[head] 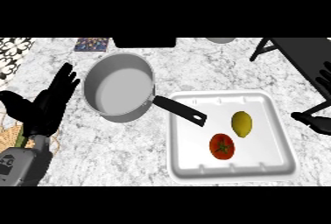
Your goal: Pick the lemon from the tray and place it in the tiered shelf
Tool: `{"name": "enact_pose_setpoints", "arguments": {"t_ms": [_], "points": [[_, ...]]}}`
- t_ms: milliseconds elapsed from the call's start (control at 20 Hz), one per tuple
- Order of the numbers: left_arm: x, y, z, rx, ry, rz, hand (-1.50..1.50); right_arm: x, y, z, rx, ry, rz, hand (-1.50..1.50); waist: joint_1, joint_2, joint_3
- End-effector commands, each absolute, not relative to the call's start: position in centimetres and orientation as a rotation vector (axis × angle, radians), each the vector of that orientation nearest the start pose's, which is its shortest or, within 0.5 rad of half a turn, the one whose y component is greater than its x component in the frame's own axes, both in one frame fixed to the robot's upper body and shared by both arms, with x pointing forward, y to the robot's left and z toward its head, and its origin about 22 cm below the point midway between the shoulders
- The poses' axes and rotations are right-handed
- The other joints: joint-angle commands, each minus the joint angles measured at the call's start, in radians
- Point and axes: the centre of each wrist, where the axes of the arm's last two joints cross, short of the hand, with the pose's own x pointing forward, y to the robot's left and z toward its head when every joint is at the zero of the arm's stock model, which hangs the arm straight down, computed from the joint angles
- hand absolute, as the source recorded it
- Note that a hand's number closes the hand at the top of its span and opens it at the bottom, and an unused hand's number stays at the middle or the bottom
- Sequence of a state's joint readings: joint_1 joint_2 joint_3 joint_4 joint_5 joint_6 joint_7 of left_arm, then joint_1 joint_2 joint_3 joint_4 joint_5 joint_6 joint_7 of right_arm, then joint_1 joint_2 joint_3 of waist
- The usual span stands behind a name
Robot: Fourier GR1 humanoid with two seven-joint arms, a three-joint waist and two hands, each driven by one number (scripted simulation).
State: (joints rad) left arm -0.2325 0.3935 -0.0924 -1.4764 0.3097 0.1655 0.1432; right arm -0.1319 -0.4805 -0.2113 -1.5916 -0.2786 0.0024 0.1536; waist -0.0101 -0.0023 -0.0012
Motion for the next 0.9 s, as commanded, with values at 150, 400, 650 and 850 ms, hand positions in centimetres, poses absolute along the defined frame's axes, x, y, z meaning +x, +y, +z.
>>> {"name": "enact_pose_setpoints", "arguments": {"t_ms": [150, 400, 650, 850], "points": [[29.5, 27.6, 6.4, 0.087, -1.526, -0.06, 0.0, 25.7, -35.5, 13.9, -0.535, -1.238, 0.589, -1.5, 0.01, -0.003, -0.007], [30.7, 27.5, 7.5, 0.082, -1.538, -0.075, 0.0, 27.1, -32.4, 16.7, -0.847, -1.058, 0.794, -1.5, 0.04, 0.008, -0.005], [30.1, 26.5, 7.3, 0.058, -1.532, -0.076, 0.0, 29.0, -25.0, 16.6, -0.829, -0.977, 0.796, -1.5, 0.037, 0.003, 0.0], [30.0, 28.5, 7.2, 0.089, -1.535, -0.073, 0.0, 30.4, -22.0, 14.9, -0.807, -0.929, 0.835, -1.5, 0.022, 0.003, 0.001]]}}
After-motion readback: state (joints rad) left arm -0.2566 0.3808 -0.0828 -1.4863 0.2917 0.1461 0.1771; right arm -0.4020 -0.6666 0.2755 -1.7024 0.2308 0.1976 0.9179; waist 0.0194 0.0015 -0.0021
